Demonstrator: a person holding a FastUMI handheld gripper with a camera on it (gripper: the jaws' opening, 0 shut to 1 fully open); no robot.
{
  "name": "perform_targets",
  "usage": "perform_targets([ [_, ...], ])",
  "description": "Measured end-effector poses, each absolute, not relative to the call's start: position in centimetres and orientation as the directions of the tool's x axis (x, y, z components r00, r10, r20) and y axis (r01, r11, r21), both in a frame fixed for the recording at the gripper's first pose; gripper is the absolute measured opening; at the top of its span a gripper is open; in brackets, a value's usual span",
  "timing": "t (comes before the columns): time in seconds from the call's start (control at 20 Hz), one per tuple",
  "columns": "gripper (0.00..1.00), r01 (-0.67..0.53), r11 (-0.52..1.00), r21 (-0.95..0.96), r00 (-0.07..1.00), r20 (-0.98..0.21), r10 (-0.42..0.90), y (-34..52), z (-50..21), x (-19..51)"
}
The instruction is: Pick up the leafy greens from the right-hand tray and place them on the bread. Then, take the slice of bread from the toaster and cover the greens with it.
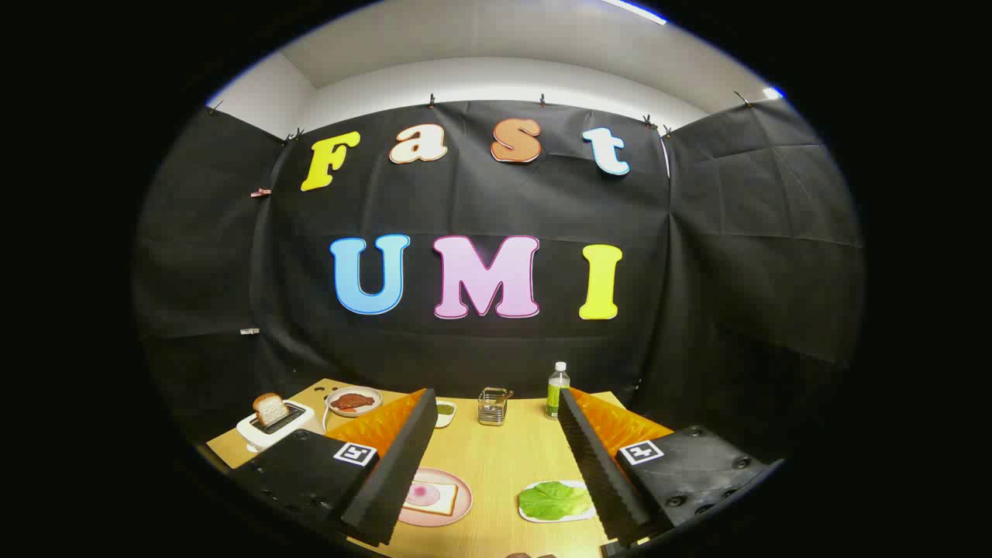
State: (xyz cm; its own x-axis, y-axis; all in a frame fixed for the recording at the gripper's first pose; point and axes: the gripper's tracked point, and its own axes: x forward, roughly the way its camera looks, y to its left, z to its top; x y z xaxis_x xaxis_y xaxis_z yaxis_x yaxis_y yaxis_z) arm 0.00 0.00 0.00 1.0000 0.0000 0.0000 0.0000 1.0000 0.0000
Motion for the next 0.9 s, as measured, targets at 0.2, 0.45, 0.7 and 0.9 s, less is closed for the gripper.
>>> perform_targets([
  [0.2, 0.97, 0.0, 1.0, 0.009, 1.0, -0.002, 0.0, -0.4, -0.3, -0.1],
  [0.45, 0.97, -0.034, 0.999, 0.008, 0.999, -0.021, 0.034, -0.3, -1.2, 0.3],
  [0.7, 0.97, -0.061, 0.998, 0.008, 0.998, -0.034, 0.061, -0.1, -1.9, 0.8],
  [0.9, 0.97, -0.081, 0.997, 0.006, 0.995, -0.054, 0.081, -0.1, -2.7, 1.4],
])
